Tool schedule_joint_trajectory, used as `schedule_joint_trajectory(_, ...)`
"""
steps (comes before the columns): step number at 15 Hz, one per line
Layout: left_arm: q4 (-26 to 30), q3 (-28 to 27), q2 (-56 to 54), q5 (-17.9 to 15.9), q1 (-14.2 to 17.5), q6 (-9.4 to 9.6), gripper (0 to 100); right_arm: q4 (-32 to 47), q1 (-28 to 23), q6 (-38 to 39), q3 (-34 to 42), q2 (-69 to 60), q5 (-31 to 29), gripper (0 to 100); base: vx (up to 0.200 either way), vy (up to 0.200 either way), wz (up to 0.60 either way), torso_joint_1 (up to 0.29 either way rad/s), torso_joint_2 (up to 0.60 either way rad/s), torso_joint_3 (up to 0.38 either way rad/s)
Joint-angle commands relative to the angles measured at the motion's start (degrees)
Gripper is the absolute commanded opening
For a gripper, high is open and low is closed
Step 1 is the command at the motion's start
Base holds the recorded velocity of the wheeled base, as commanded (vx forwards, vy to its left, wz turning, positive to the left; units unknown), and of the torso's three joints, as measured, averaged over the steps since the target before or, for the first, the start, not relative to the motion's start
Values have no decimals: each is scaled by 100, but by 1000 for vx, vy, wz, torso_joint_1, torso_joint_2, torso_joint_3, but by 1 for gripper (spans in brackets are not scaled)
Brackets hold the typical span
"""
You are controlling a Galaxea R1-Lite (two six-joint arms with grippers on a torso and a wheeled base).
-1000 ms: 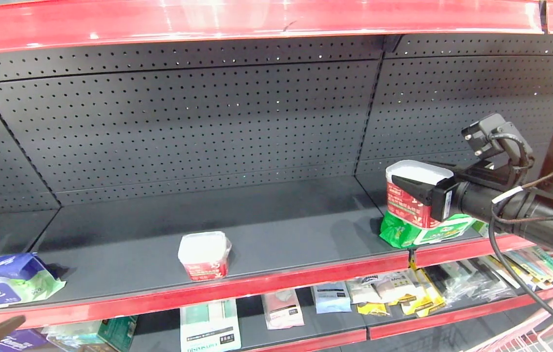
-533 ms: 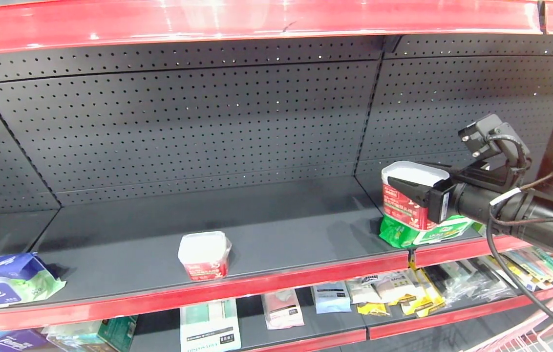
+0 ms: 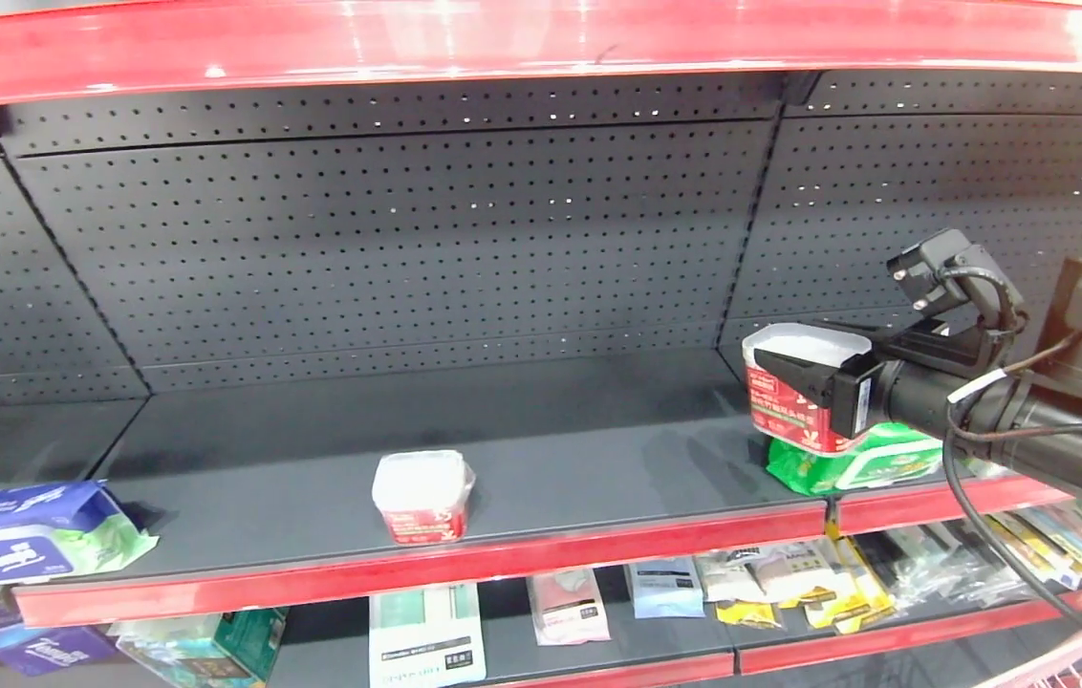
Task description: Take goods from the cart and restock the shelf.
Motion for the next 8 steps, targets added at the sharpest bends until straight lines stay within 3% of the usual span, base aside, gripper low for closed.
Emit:
schedule_joint_trajectory(1,-3,48,5,-6,-3,6,100,8,11,-3,-6,131,6,0,0,0,600,7,2,2)
schedule_joint_trajectory(2,-3,48,5,-14,-3,-3,100,-1,11,-3,-24,148,6,0,0,0,600,12,2,2)
schedule_joint_trajectory(4,-12,48,5,-208,-3,-3,100,8,11,-3,-59,192,6,0,0,0,0,0,0,0)
schedule_joint_trajectory(8,-109,101,5,-234,-3,14,100,-1,11,-3,-270,342,23,0,0,0,0,0,0,0)
